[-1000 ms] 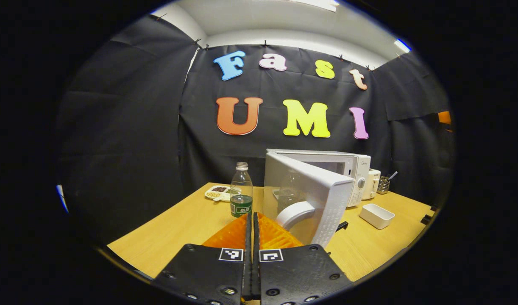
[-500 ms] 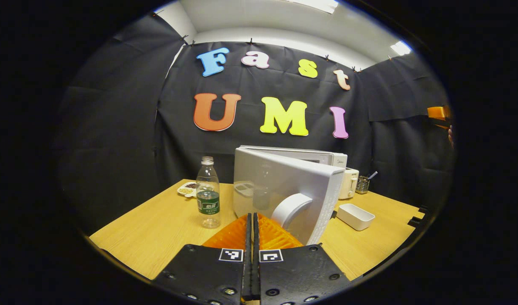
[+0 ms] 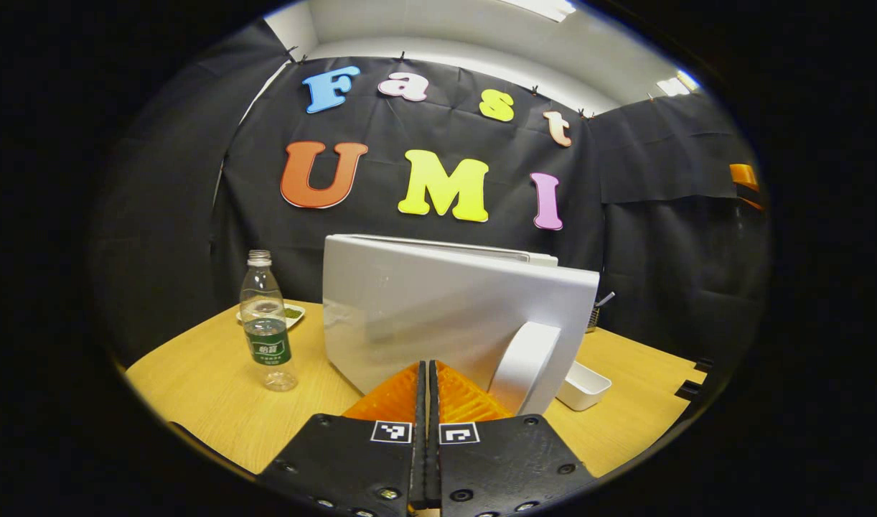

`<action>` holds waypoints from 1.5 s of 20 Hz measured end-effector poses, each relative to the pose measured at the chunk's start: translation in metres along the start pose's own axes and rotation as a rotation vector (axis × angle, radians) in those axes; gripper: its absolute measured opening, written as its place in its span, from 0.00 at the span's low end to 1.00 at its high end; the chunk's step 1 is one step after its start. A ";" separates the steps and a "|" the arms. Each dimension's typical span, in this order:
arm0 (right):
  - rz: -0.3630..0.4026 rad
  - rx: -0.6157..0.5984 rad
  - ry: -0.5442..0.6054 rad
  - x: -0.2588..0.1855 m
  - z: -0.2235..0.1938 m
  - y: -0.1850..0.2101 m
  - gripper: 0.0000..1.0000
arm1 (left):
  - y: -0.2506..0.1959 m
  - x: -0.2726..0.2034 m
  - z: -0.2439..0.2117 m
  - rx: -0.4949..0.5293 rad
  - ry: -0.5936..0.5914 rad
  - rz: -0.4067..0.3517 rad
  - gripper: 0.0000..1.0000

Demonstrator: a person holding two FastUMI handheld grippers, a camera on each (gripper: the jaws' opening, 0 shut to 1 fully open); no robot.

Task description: Open the microwave oven with the left hand, put the food in, and close the microwave oven.

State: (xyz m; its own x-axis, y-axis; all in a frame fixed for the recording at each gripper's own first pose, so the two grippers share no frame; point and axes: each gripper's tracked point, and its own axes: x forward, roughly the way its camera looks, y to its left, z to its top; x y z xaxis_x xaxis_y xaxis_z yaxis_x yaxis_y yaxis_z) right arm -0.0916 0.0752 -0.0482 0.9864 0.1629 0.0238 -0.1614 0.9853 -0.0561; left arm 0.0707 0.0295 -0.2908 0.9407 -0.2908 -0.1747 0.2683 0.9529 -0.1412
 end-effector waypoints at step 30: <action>0.056 0.062 0.005 0.071 -0.029 -0.034 0.97 | -0.074 0.222 0.003 -0.098 0.051 -0.034 0.00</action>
State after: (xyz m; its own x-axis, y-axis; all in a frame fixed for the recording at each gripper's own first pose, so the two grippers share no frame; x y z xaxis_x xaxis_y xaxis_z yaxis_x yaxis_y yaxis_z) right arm -0.0149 0.0521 -0.0740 0.9758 0.2180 0.0171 -0.2181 0.9759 0.0046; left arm 0.2603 -0.1052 -0.3164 0.9189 -0.3291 -0.2176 0.2758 0.9302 -0.2422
